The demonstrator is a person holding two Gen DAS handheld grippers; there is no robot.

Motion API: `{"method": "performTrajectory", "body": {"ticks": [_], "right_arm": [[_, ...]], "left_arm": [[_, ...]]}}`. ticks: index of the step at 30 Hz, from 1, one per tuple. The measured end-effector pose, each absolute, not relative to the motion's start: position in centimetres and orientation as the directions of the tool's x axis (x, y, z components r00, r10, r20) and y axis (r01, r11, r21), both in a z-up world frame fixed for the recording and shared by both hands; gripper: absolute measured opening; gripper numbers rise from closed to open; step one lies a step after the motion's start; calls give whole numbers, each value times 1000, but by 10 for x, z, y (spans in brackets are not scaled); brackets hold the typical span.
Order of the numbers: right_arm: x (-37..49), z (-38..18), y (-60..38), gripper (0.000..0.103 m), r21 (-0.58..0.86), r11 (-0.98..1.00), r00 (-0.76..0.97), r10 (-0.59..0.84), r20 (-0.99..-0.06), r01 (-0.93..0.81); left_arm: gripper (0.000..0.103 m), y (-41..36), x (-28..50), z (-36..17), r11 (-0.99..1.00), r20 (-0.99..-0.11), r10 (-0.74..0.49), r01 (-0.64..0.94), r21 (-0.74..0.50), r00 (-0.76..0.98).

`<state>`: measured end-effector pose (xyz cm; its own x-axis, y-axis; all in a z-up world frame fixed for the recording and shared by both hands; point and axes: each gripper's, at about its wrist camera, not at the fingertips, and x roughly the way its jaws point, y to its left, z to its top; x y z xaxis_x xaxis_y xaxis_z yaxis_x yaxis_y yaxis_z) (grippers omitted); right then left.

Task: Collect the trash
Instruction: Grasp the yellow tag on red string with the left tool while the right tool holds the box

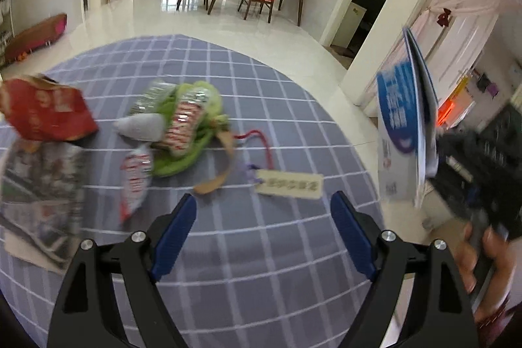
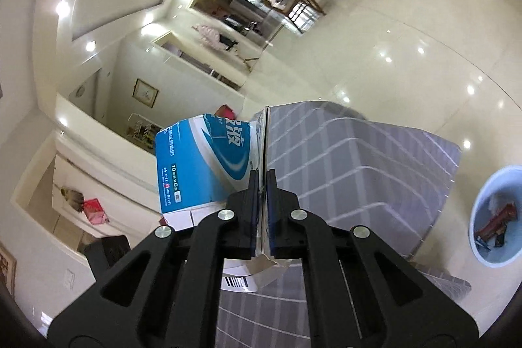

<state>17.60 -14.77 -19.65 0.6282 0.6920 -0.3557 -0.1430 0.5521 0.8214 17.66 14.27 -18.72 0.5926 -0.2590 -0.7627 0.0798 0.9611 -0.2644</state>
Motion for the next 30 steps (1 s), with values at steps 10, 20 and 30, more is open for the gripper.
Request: {"method": "performTrajectory", "body": {"ticks": [10, 20, 30], "right_arm": [[183, -228, -158, 6, 847, 518, 603, 715, -355, -115], [180, -228, -148, 5, 865, 485, 590, 738, -327, -126], [157, -213, -159, 5, 877, 454, 615, 740, -273, -156]], "left_arm": [[56, 115, 221, -209, 962, -835, -219, -31, -271, 505], [50, 125, 212, -209, 965, -844, -205, -40, -258, 496], [49, 128, 181, -173, 951, -786, -250, -10, -310, 566]]}}
